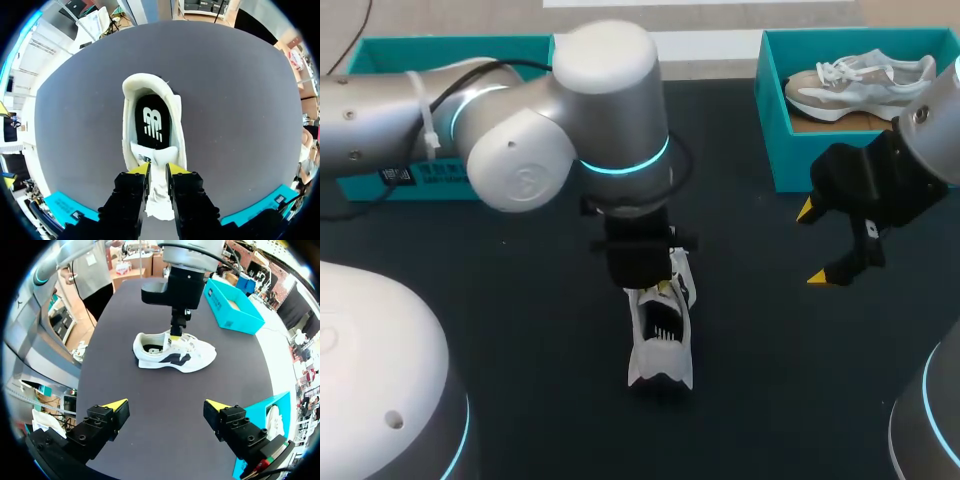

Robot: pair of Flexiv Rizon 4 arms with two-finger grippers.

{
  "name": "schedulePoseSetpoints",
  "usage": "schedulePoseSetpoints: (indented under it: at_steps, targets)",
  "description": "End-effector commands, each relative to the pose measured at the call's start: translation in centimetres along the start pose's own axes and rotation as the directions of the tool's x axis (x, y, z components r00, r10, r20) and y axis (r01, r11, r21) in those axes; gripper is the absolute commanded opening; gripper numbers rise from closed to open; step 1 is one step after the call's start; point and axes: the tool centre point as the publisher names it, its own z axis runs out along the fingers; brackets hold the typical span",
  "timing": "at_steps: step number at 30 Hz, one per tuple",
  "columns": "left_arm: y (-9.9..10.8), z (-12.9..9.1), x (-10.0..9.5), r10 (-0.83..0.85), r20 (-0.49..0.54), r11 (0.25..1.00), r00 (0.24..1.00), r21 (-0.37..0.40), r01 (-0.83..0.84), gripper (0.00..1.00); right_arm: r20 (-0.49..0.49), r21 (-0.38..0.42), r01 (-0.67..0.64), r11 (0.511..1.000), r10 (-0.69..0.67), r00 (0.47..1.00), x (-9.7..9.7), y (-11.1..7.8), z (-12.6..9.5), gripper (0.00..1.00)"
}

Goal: Take the shoe out of the shoebox, open the shoe tongue, remove and reinsert the insole, then place the shoe into the shoebox

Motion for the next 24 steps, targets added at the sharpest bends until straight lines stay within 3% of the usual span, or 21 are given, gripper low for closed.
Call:
schedulePoseSetpoints:
  at_steps: [1, 5, 7, 12, 18, 21, 22, 24]
  targets:
    - [-0.5, 0.1, 0.0, -0.013, -0.022, 1.000, 1.000, -0.014, 0.012, 0.22, -0.001, 0.002, 0.000, 1.000, 0.000, 1.000, -0.1, 0.0, 0.1, 1.00]
    - [-1.5, 1.1, 0.3, -0.053, -0.041, 0.999, 0.998, -0.007, 0.053, 0.27, -0.001, 0.002, 0.000, 1.000, 0.000, 1.000, -0.1, 0.0, 0.1, 1.00]
    - [-2.0, 1.3, 0.4, -0.099, -0.033, 0.995, 0.995, -0.001, 0.099, 0.22, -0.001, 0.002, 0.000, 1.000, 0.000, 1.000, -0.1, 0.0, 0.1, 1.00]
    - [-3.6, 1.4, 0.6, -0.215, -0.012, 0.977, 0.976, -0.011, 0.215, 0.23, -0.001, 0.002, 0.000, 1.000, 0.000, 1.000, -0.1, 0.0, 0.1, 1.00]
    - [-3.9, -1.1, 1.0, -0.387, 0.001, 0.922, 0.922, -0.021, 0.387, 0.24, -0.001, 0.002, 0.000, 1.000, 0.000, 1.000, -0.1, 0.0, 0.1, 1.00]
    - [-3.5, -2.5, 1.0, -0.556, -0.025, 0.831, 0.831, -0.038, 0.555, 0.44, -0.001, 0.002, 0.000, 1.000, 0.000, 1.000, -0.1, 0.0, 0.1, 1.00]
    - [-3.5, -2.8, 1.1, -0.621, -0.028, 0.783, 0.783, -0.065, 0.619, 0.74, -0.001, 0.002, 0.000, 1.000, 0.000, 1.000, -0.1, 0.0, 0.1, 1.00]
    - [-3.7, -3.5, 1.5, -0.693, 0.002, 0.721, 0.721, -0.044, 0.692, 1.00, -0.001, 0.002, 0.000, 1.000, 0.000, 1.000, -0.1, 0.0, 0.1, 1.00]
